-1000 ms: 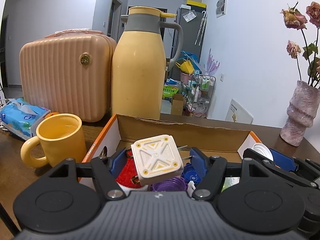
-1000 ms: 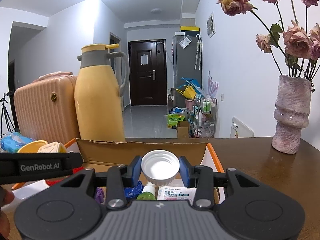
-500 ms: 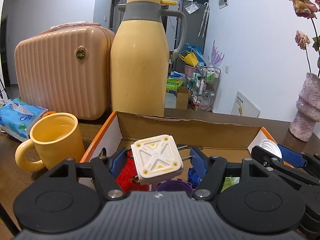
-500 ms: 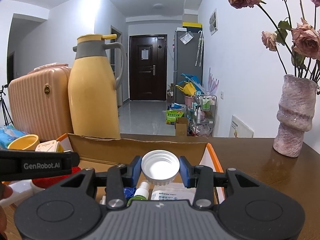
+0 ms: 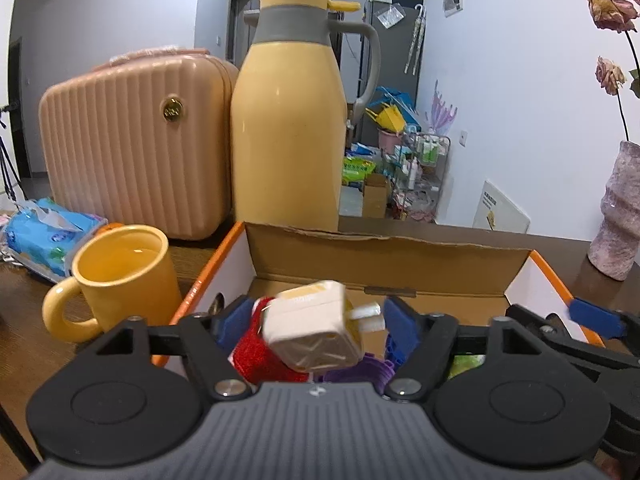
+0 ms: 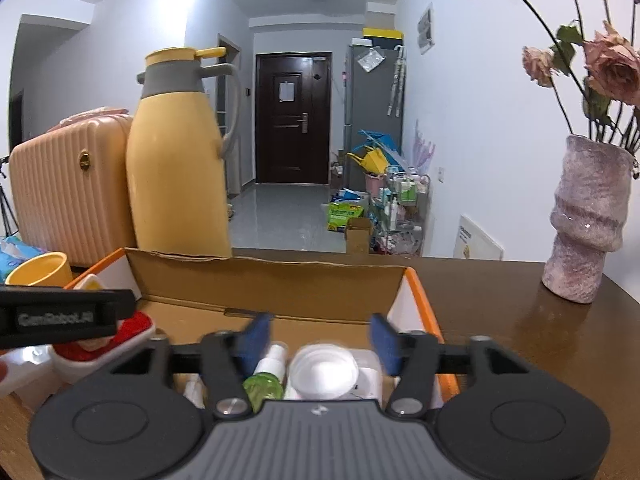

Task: Organize rigid objects
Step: 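Open both tools to drop the white cap and plug adapter into the box, then move both tools back over the table toward the remaining white caps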

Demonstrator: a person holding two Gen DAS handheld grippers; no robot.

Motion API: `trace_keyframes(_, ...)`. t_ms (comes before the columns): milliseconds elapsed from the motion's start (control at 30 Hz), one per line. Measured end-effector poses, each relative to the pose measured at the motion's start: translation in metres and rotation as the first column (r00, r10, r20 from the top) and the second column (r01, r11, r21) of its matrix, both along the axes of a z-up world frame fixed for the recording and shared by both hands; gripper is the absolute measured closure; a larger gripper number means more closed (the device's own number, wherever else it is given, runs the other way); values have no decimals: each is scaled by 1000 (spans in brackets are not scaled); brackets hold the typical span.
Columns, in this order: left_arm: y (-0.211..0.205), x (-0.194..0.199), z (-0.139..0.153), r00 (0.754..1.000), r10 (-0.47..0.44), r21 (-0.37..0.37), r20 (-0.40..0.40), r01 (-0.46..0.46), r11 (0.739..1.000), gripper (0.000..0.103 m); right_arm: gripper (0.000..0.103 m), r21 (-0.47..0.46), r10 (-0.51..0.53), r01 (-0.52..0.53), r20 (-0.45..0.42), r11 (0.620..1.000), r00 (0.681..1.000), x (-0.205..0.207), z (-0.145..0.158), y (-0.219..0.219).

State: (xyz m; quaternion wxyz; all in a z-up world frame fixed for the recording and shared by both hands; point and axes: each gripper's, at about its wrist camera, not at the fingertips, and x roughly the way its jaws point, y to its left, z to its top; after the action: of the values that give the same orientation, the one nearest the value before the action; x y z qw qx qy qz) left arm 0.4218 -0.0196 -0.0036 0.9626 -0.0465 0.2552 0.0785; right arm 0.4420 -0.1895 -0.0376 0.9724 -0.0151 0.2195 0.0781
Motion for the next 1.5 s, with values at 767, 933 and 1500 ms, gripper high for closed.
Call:
trace_keyframes(767,3,-6,4,998,63,13,19,-64,998,0,2,-3,-59,59,7,998,998,-1,3,-4)
trace_keyframes(933,3,-14,9,997,63,3,34,-63,998,0,2,-5,-62,62,23,998,998,-9,7,-6)
trace_keyframes(1500,2,-64,11,994,83,7,76,-84,996,0,2,-18,-55,57,90,998,994,-68,17,-13)
